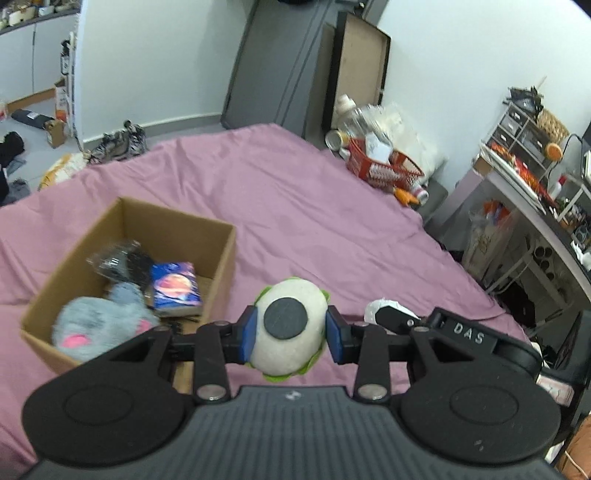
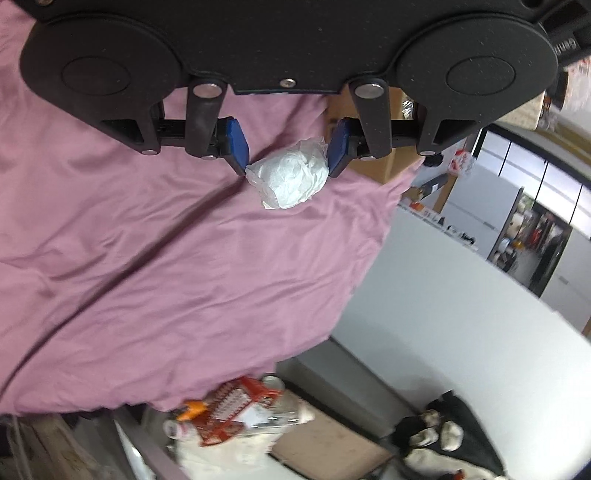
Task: Organize soft objects
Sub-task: 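Carry tissue wad in right tool while left tool carries eyeball plush to box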
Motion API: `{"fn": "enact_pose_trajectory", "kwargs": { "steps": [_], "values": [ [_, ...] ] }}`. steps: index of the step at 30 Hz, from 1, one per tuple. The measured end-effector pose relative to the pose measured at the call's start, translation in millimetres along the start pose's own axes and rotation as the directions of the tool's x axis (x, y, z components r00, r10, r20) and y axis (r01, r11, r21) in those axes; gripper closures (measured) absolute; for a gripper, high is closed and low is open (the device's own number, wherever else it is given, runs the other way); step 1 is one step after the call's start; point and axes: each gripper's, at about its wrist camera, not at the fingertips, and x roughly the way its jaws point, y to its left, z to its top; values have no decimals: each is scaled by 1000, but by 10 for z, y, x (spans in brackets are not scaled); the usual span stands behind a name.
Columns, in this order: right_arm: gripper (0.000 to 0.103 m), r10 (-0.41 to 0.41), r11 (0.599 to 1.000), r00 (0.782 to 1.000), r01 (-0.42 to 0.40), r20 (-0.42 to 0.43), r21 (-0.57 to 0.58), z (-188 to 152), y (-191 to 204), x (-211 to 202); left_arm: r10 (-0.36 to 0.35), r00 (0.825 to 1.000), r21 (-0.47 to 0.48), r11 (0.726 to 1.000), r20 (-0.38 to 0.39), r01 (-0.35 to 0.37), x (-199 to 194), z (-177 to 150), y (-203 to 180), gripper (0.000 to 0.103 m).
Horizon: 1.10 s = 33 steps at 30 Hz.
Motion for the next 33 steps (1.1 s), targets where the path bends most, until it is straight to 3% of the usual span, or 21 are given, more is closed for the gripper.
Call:
{"fn": "enact_pose_trajectory", "kwargs": {
  "steps": [16,33],
  "values": [
    [58,72,980,997,-69,6,-187,-294,728,-285,44,997,-59,997,56,-40,-597,97,625,65],
    [58,30,929,999,-43,-42,-367,-464,1382,-116,38,997,-130,991,61,-30,-651,230,1084,65]
  ]
}}
